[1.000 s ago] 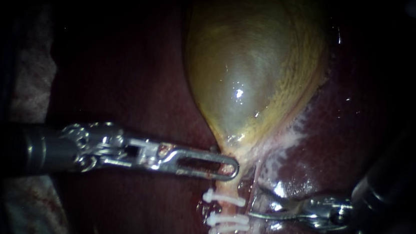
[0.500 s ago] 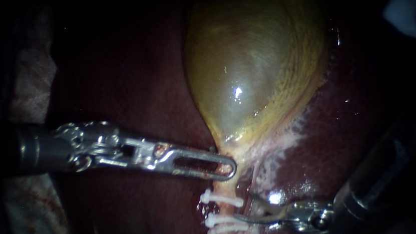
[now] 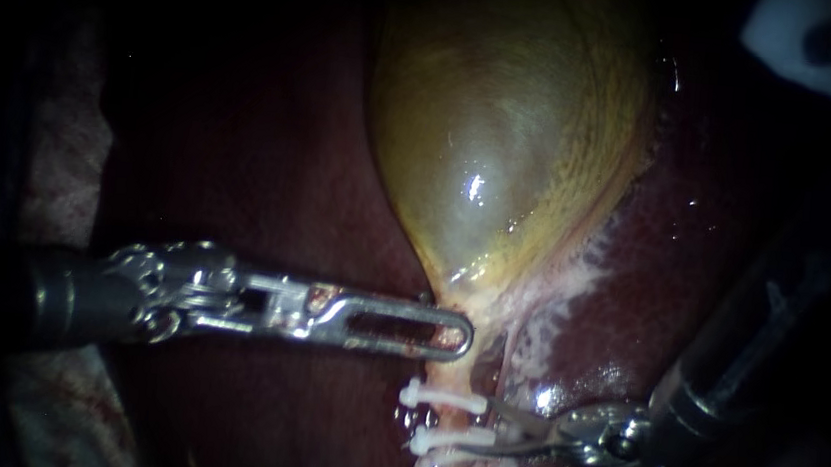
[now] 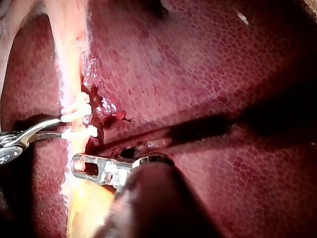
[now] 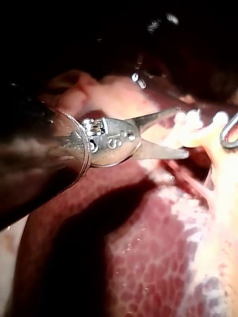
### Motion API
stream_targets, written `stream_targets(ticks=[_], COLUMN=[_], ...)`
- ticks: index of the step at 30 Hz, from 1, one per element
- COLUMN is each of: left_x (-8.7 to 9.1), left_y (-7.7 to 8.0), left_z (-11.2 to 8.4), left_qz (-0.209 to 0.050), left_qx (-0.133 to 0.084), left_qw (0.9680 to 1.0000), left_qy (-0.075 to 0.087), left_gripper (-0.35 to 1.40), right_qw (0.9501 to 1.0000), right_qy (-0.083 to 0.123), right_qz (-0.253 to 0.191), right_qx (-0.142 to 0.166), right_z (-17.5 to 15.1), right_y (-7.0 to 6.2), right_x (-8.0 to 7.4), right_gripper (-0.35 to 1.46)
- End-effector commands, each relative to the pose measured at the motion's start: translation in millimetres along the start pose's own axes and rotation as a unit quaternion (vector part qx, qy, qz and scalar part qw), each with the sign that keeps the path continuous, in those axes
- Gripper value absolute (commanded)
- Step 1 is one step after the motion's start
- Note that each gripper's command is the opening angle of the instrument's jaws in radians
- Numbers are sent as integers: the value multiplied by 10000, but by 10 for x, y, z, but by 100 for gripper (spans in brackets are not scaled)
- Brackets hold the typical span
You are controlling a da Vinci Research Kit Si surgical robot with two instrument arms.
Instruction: Go to the cutting position left tube
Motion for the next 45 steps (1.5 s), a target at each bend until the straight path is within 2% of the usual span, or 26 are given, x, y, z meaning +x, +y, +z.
stream_targets(ticks=[1, 16, 26, 35, 41, 45], left_x=[0, 0, 0, 0, 0, 0], left_y=[0, 1, 1, 1, 2, 2], left_z=[0, 0, 0, 0, 0, 0], left_qz=[-1, -4, -5, -5, -5, -5], left_qx=[1, 0, 0, 0, 0, 0], left_qw=[10000, 10000, 10000, 10000, 10000, 10000], left_qy=[1, 1, 1, 1, 1, 0], left_gripper=[-35, -35, -35, -35, -35, -35], right_qw=[10000, 9999, 9994, 9992, 9991, 9990], right_qy=[1, -52, -93, -104, -102, -102], right_qz=[1, -3, 19, 98, 188, 217], right_qx=[10, 137, 324, 372, 372, 371], right_z=[1, 20, 42, 49, 50, 51], right_y=[1, 5, 0, 4, 11, 17], right_x=[1, 7, 19, 24, 25, 26], right_gripper=[126, 113, 101, 77, 42, 34])
